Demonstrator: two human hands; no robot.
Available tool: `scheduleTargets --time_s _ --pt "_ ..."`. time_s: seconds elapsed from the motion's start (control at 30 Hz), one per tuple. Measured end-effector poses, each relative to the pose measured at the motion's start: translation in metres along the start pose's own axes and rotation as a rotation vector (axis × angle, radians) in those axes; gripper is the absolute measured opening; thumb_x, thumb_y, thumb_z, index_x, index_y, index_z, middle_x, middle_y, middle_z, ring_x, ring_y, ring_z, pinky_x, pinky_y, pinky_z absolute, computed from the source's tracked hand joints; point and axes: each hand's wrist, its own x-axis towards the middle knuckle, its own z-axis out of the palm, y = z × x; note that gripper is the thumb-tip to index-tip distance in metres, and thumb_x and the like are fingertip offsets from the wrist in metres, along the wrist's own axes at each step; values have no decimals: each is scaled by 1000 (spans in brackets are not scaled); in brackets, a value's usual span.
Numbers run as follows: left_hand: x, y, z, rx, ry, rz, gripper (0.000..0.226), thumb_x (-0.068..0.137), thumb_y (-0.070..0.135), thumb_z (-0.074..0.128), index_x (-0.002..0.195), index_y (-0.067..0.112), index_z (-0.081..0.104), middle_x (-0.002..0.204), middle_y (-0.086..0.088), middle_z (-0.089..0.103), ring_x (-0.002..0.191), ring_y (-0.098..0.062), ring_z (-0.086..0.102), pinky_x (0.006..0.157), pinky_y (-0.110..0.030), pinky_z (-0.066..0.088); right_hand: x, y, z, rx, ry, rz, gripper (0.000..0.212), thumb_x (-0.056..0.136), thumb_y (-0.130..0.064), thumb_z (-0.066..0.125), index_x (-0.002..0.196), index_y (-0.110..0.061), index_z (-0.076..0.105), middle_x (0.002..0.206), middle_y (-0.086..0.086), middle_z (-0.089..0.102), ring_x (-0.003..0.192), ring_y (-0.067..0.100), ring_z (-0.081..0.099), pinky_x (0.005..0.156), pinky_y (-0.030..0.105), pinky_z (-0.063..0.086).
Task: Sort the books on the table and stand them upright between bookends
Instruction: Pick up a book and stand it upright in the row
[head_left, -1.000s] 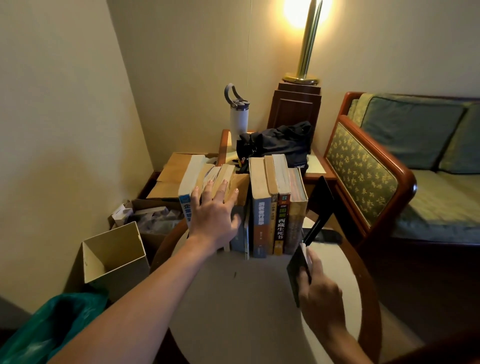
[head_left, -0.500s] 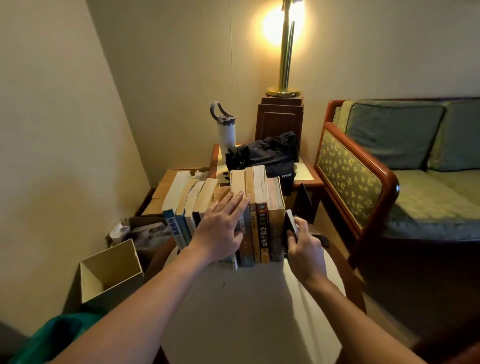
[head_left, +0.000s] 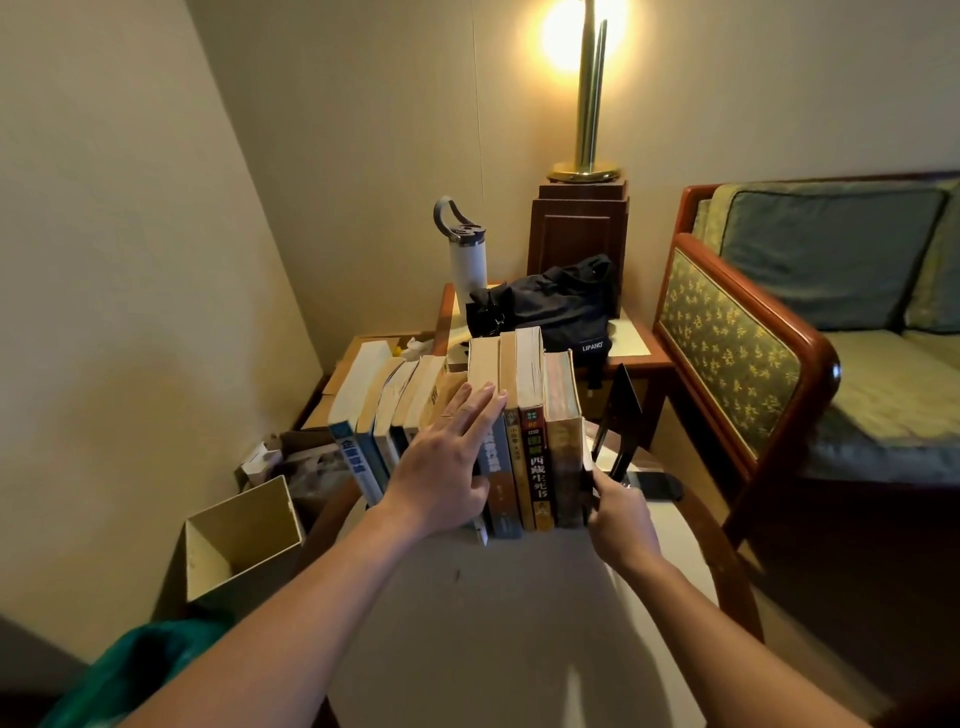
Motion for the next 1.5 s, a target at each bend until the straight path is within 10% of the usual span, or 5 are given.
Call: scheduleTargets --time_s 0.2,0.5,0.8,1.37,1.5 --pt "-1 -1 -1 -6 16 17 94 83 21 64 159 30 9 167 10 7 154 -13 -6 119 -50 29 5 0 -2 15 -78 16 66 96 -8 58 154 -26 32 124 7 67 124 23 57 96 37 54" --pt "-3 -7 -5 101 27 57 91 84 27 64 159 27 12 167 6 11 154 -20 0 122 -56 18 -27 -7 16 -2 98 111 28 100 -20 55 127 -15 61 106 6 71 85 13 62 71 23 54" --pt "-38 -60 -19 399 74 -89 90 79 58 62 155 22 30 165 -7 20 153 -34 8 120 -62 11 -58 -36 65 -222 91 -196 42 92 -58 53 129 -66 36 125 4 67 101 26 68 76 42 60" --pt "-51 -76 -9 394 120 -67 86 81 54 59 155 20 30 161 -5 32 151 -29 22 122 -59 6 -19 -50 88 -432 127 -189 69 87 -77 23 102 -27 69 88 -5 72 70 15 70 56 35 59" --pt "-51 -76 -8 393 119 -72 87 82 56 59 155 20 28 161 -5 31 151 -29 21 122 -59 5 -38 -41 88 -364 241 -375 41 94 -60 51 102 -22 66 99 -1 70 78 18 70 53 29 54"
